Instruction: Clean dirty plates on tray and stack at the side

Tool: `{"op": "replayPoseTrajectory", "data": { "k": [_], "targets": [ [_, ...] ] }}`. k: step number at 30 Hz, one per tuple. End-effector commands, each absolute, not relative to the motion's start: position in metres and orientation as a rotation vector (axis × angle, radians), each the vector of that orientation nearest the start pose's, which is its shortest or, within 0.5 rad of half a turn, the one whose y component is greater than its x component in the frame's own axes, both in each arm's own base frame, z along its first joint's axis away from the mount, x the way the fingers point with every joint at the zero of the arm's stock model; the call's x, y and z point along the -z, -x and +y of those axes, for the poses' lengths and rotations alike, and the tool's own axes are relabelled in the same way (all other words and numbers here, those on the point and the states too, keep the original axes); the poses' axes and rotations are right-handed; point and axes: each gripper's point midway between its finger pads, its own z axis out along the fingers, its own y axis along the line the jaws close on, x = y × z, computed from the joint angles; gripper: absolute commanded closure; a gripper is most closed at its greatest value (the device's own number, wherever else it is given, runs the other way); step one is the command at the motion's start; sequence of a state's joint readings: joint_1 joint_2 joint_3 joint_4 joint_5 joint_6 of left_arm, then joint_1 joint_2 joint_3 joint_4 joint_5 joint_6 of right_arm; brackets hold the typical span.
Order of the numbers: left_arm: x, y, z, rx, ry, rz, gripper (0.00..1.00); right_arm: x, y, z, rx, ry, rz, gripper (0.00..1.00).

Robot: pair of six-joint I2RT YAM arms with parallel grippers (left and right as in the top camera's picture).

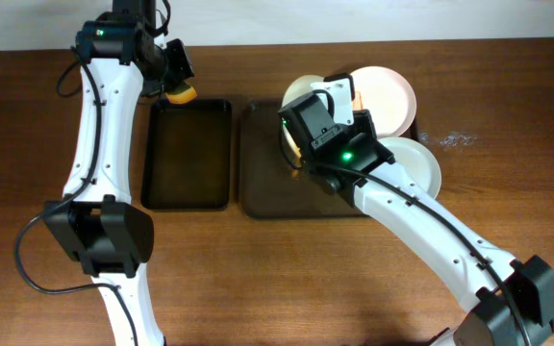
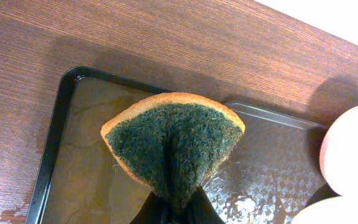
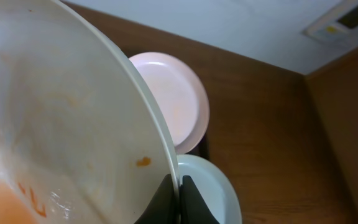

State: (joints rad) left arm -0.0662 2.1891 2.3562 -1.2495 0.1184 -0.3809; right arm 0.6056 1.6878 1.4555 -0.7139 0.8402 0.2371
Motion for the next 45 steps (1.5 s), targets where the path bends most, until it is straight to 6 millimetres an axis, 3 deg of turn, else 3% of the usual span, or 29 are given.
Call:
{"op": "replayPoseTrajectory", "data": {
  "k": [1, 7, 9, 11, 14, 18, 21, 24, 26, 29, 34, 38, 41, 45],
  "targets": [
    [-0.206, -0.518, -0.055, 0.283, 0.363, 2.663, 1.00, -0.230, -0.418, 0.120, 0.660, -0.011, 2.147, 0.96],
    [-0.196, -0.509, -0.073, 0.301, 0.389, 2.713, 1.00, -0.185, -0.427, 0.125, 0.662, -0.129, 2.180, 0.96],
    [-0.184, -0.502, -0.087, 0.310, 0.418, 2.750, 1.00, -0.154, -0.428, 0.139, 0.471, -0.136, 2.330, 0.96],
    [-0.171, -0.494, -0.102, 0.346, 0.435, 2.796, 1.00, -0.132, -0.426, 0.142, 0.263, -0.250, 2.458, 0.96],
    [-0.151, -0.488, -0.131, 0.456, 0.379, 2.841, 1.00, -0.113, -0.432, 0.146, -0.025, -0.312, 2.594, 0.96],
    [-0.130, -0.481, -0.157, 0.495, 0.311, 2.873, 1.00, -0.081, -0.431, 0.139, -0.252, -0.393, 2.737, 0.96],
    [-0.122, -0.481, -0.168, 0.413, 0.263, 2.861, 1.00, -0.052, -0.432, 0.142, -0.300, -0.412, 2.801, 0.96],
    [-0.112, -0.481, -0.170, 0.309, 0.369, 2.839, 1.00, -0.026, -0.430, 0.147, -0.309, -0.474, 2.842, 0.96],
    [-0.102, -0.480, -0.170, 0.272, 0.457, 2.832, 1.00, -0.011, -0.429, 0.149, -0.318, -0.519, 2.864, 0.96],
    [-0.079, -0.476, -0.182, 0.272, 0.438, 2.848, 1.00, 0.010, -0.426, 0.163, -0.414, -0.511, 2.913, 0.96],
    [-0.031, -0.458, -0.209, 0.226, 0.386, 2.917, 1.00, 0.024, -0.423, 0.171, -0.472, -0.484, 2.948, 0.96],
    [-0.003, -0.445, -0.200, -0.017, 0.582, 2.872, 1.00, 0.022, -0.426, 0.177, -0.520, -0.391, 2.939, 0.96],
    [0.020, -0.421, -0.202, -0.105, 0.772, 2.859, 1.00, 0.022, -0.426, 0.177, -0.520, -0.391, 2.939, 0.96],
    [0.030, -0.386, -0.211, -0.191, 0.812, 2.910, 1.00, 0.022, -0.429, 0.175, -0.520, -0.398, 2.930, 0.96]
  ]
}}
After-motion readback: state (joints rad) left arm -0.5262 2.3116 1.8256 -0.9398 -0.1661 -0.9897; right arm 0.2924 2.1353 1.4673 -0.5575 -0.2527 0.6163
